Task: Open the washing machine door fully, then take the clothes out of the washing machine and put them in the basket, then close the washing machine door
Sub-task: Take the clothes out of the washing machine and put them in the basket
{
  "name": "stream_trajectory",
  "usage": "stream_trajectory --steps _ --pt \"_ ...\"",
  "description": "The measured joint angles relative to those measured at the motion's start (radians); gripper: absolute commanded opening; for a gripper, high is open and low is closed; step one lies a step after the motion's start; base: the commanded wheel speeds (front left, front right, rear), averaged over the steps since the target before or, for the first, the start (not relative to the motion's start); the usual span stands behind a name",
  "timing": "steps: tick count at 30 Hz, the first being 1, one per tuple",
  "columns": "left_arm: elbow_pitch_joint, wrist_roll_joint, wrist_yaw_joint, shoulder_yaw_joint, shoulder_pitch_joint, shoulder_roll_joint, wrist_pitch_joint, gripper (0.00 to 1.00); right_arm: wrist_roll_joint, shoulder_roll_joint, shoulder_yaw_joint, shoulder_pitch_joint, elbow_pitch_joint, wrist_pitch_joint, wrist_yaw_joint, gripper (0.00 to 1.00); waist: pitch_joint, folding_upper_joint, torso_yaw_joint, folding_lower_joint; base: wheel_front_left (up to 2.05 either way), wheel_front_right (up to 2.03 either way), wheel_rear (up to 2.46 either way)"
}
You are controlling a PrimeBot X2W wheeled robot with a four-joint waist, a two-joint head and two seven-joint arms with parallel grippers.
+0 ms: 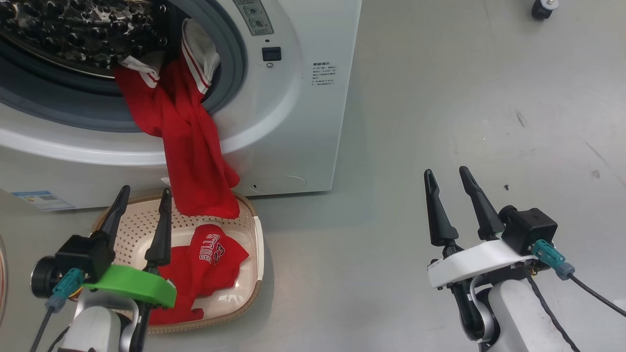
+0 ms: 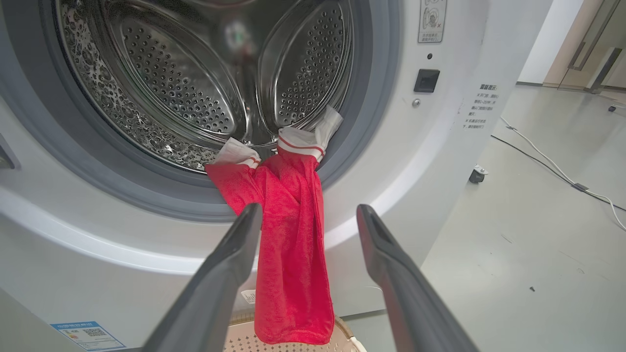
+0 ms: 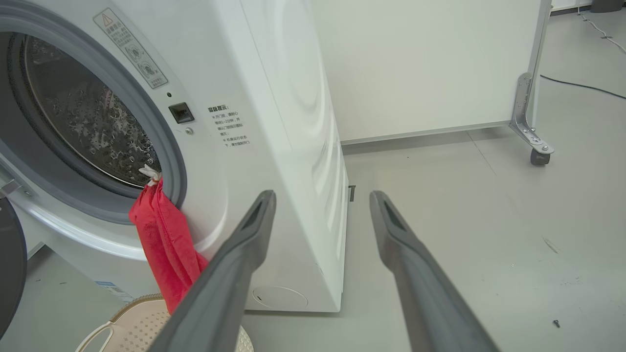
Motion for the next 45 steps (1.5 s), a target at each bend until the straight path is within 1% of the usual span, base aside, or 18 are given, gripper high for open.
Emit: stream_trajectory --steps 21,29,34,38,45 --pt "-0.034 0.009 0.000 0.008 0.027 -0.007 0.000 1.00 0.000 0.000 0.000 0.000 -0.004 0.000 0.000 1.00 0.006 0.0000 -0.007 0.0000 0.00 0.00 0.00" --pt "-0.037 0.009 0.000 0.019 0.037 -0.006 0.000 1.00 0.001 0.000 0.009 0.000 -0.021 0.000 0.000 1.00 0.041 0.0000 -0.016 0.0000 0.00 0.00 0.00" --pt "-0.036 0.008 0.002 0.022 0.035 -0.001 0.007 1.00 0.002 0.000 0.016 -0.006 -0.029 0.000 0.000 1.00 0.077 0.0000 -0.031 0.0000 0.00 0.00 0.00" --pt "-0.030 -0.026 0.011 0.048 0.032 -0.006 0.037 1.00 0.009 0.000 0.036 -0.014 -0.030 0.000 0.000 1.00 0.097 0.0000 -0.049 0.0000 0.00 0.00 0.00" --pt "-0.027 -0.033 0.016 0.058 -0.024 0.005 0.095 1.00 0.030 0.000 0.065 -0.023 -0.034 0.000 0.000 1.00 0.129 0.0000 -0.093 0.0000 0.00 0.00 0.00"
